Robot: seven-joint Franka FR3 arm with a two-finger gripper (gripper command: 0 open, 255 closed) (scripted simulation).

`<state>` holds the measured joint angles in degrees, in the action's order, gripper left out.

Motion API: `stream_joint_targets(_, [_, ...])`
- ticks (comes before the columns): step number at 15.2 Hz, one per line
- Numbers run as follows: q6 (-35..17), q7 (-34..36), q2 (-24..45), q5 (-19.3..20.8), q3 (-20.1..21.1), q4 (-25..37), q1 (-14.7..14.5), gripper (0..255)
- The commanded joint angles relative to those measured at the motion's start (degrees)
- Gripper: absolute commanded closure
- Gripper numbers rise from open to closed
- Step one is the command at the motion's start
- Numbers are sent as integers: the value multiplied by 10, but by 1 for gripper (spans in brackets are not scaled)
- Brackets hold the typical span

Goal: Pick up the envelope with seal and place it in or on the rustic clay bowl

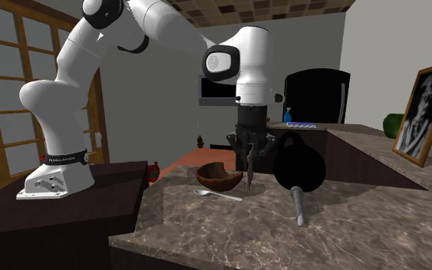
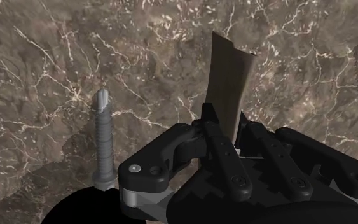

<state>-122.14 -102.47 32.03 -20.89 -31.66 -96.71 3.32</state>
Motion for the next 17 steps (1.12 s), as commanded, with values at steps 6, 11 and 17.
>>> stream_joint_targets(6, [10,30,-48,24,-11,-32,-34,255])
stream_joint_targets(11, [-24,95,-117,58,-15,-122,-105,255])
stream_joint_targets(17, [-51,188,-190,101,-9,-204,-179,255])
